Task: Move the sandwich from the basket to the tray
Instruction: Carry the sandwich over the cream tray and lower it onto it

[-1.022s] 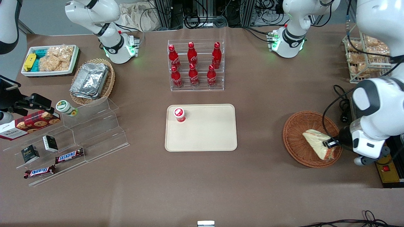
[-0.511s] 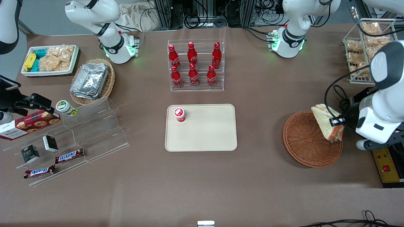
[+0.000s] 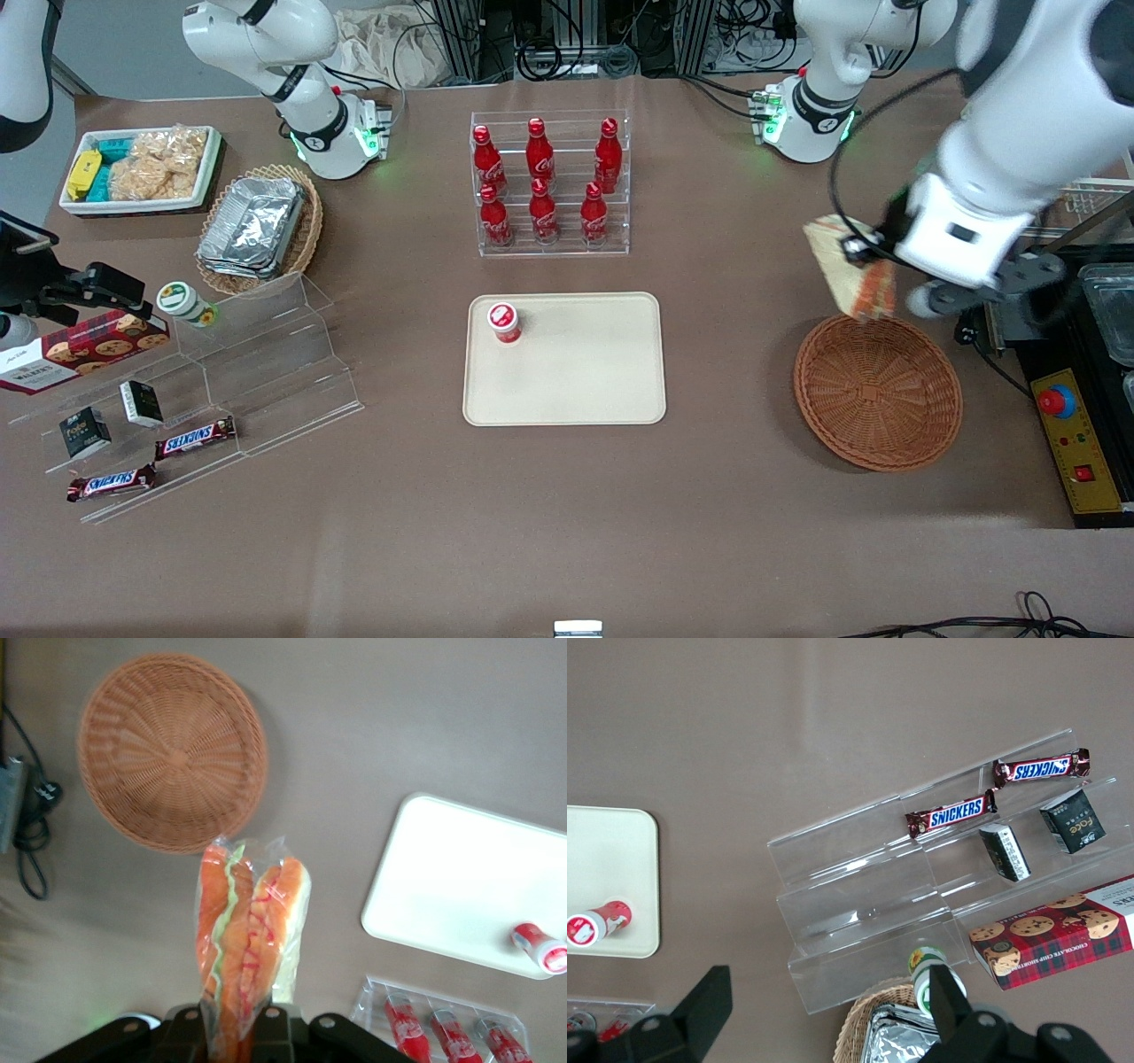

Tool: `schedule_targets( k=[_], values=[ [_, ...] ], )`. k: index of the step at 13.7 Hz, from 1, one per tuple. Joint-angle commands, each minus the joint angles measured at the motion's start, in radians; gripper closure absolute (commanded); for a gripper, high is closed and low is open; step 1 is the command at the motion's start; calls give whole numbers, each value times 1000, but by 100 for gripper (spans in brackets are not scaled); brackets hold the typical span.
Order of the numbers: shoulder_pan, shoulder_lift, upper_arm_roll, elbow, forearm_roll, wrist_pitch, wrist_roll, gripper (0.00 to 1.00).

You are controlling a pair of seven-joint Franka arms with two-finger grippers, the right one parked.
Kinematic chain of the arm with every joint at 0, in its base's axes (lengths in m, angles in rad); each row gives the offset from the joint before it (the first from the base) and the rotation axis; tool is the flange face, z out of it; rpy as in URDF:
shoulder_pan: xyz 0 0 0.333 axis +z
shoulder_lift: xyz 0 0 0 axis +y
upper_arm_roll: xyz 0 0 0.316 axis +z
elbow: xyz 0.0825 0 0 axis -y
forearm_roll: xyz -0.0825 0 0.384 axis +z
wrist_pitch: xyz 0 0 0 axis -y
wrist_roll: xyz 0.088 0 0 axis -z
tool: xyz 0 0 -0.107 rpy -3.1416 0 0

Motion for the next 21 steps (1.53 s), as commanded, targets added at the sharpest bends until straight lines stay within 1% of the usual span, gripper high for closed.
schedule_targets(
  k=[1, 3, 5, 7, 9, 11, 17, 21],
  values=[
    [-128, 20, 13, 25, 15, -21, -138, 83],
    [-200, 80, 14, 27, 6, 14, -209, 83],
    [-237, 139, 13, 22, -5, 109, -278, 83],
    [-248, 216, 13, 21, -42, 183, -291, 82],
    [-254, 287, 11, 19, -53, 264, -294, 82],
    [-261, 368, 11, 18, -79, 351, -306, 82],
    [-277, 535, 8, 14, -79, 548, -323, 82],
    [-288, 601, 7, 8, -76, 612, -322, 82]
  ],
)
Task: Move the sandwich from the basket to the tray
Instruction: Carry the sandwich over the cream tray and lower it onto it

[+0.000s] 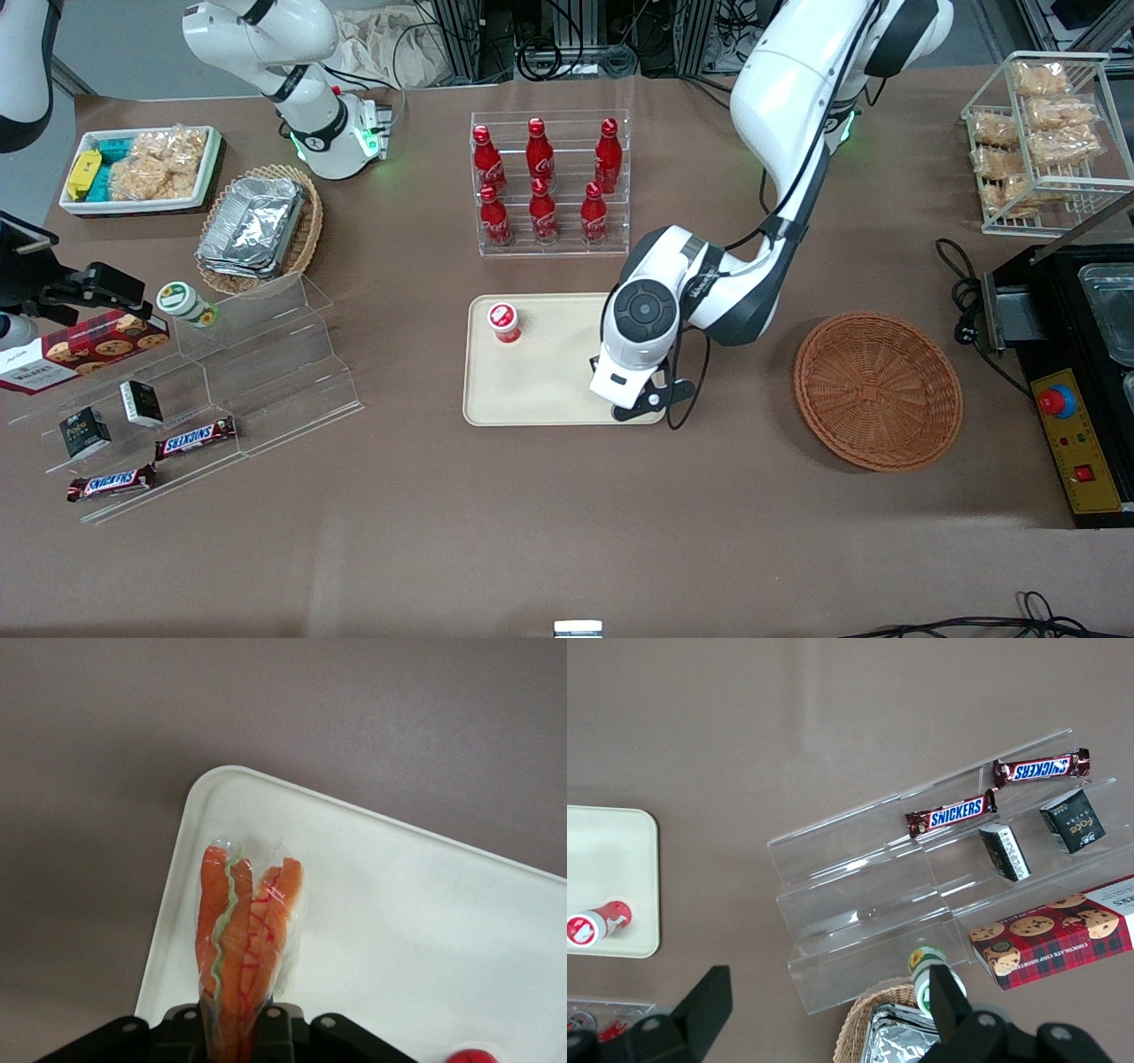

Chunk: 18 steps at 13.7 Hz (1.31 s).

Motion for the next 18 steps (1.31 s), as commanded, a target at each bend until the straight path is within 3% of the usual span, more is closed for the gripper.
schedule_targets(
  k=[1, 3, 4, 5, 7, 11, 18],
  values=[
    [-14, 44, 10, 17, -2, 33, -14, 82],
    [-16, 67, 8, 18, 1, 45, -11, 78],
    [-22, 73, 8, 18, 1, 51, -13, 61],
    [-23, 73, 8, 18, 2, 51, -13, 24],
    [-23, 55, 10, 20, -4, 48, -16, 0],
    [-14, -63, 18, 18, 10, 21, -152, 0],
    [12, -314, 76, 18, 76, -246, -191, 0]
  ],
)
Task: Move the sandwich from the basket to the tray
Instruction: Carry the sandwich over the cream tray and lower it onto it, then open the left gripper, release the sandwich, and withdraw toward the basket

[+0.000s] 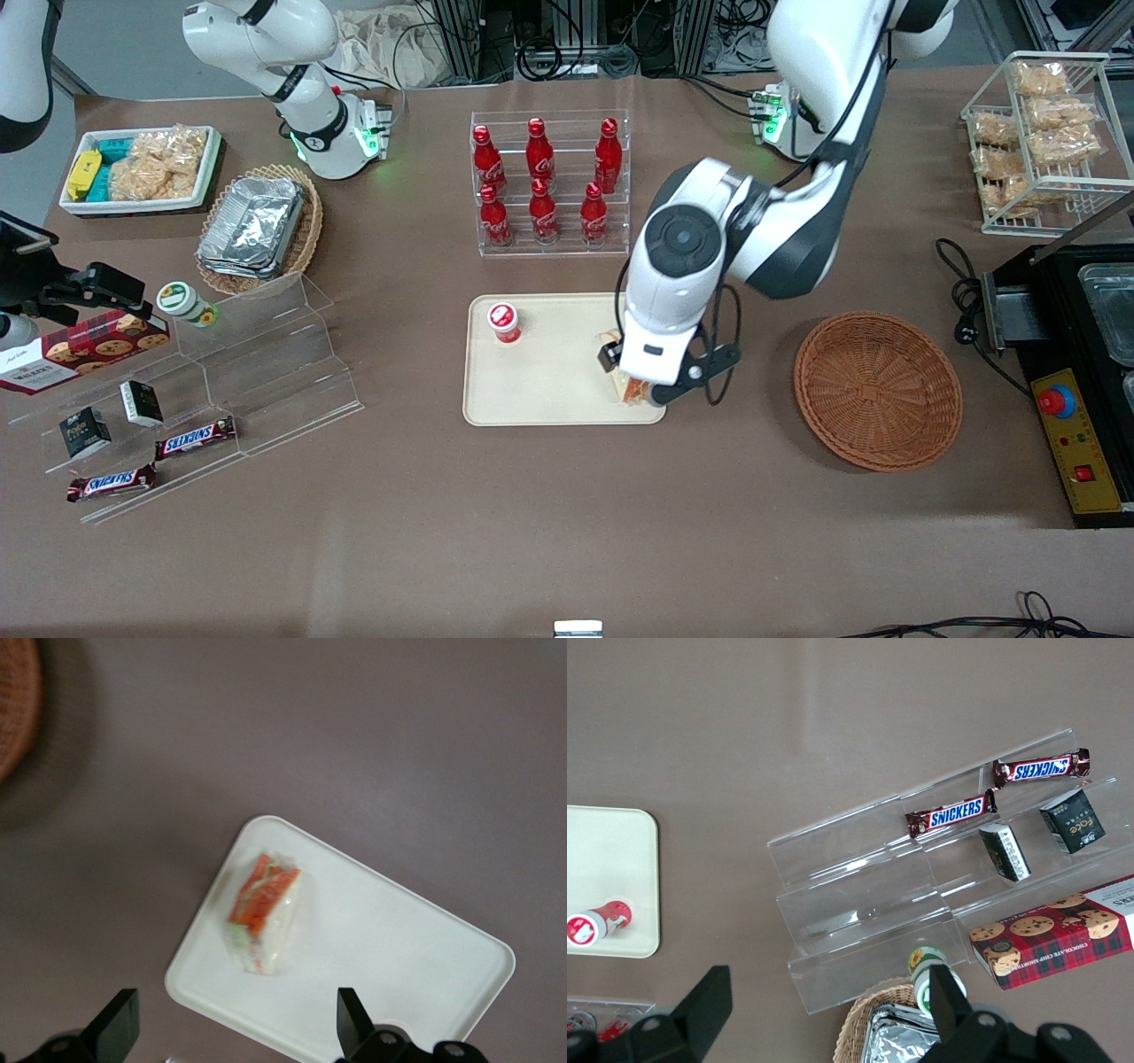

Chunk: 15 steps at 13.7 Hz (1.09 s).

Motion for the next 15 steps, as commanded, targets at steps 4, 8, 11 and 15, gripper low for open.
schedule_targets(
  k=[4, 8, 11, 15],
  values=[
    [117, -153, 32, -32, 26, -76, -3, 0],
    [223, -194, 28, -46, 29, -91, 119, 0],
    [364, -236, -3, -55, 20, -148, 326, 0],
    [568, -308, -87, -124, 20, -162, 607, 0]
  ],
)
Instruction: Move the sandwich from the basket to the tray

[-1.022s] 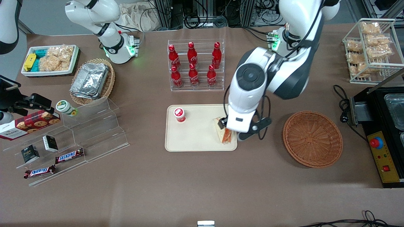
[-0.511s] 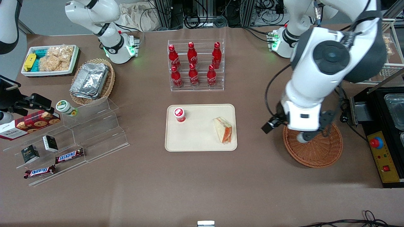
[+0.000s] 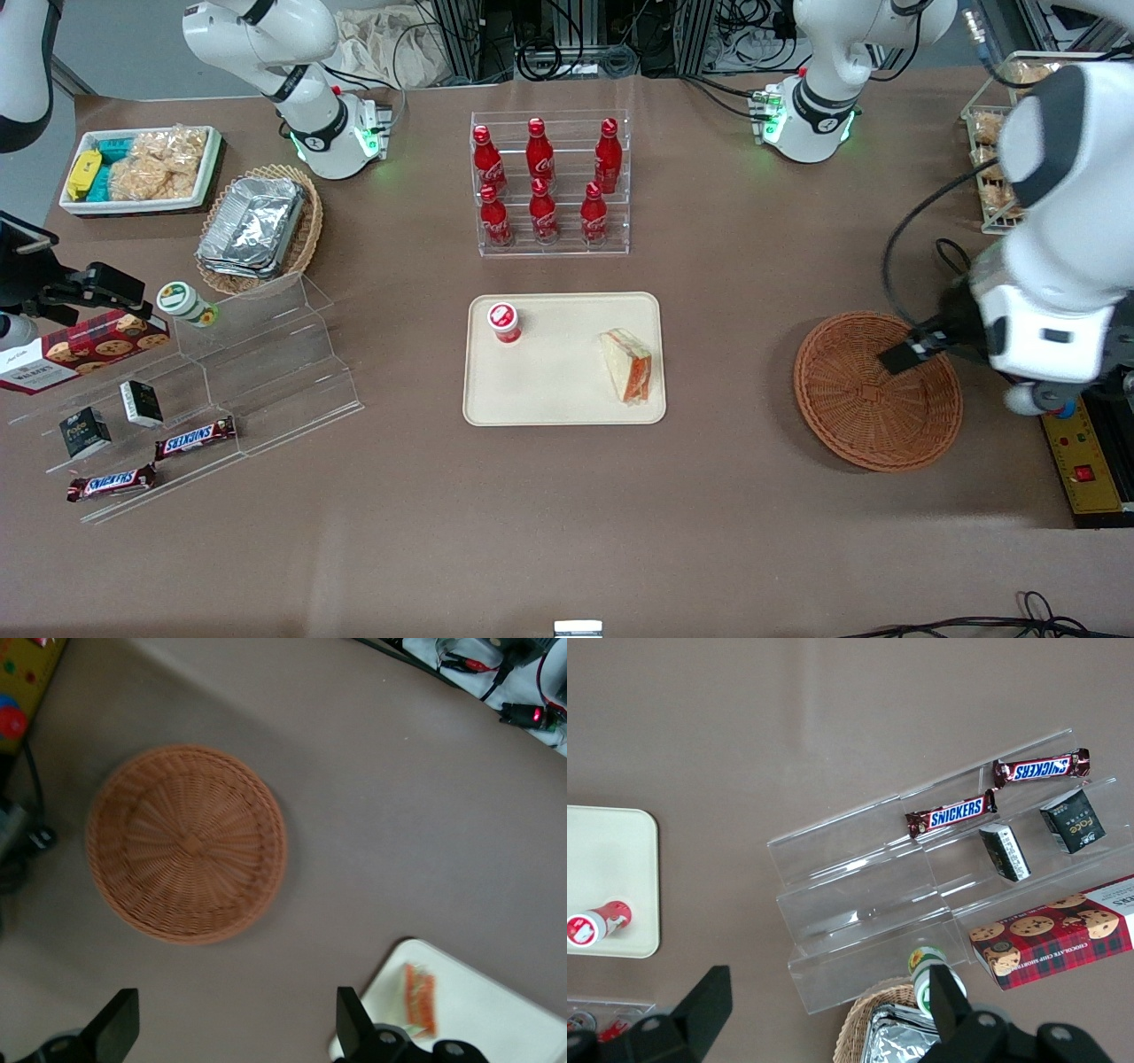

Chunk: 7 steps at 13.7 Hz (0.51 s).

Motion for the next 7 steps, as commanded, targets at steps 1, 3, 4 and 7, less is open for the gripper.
schedule_targets(
  k=[1, 3, 4, 7],
  values=[
    [139, -98, -92, -108, 4, -3, 173, 0],
    [198, -159, -97, -177, 4, 5, 296, 0],
    [228, -196, -112, -209, 4, 8, 358, 0],
    [272, -256, -118, -260, 4, 11, 462, 0]
  ],
)
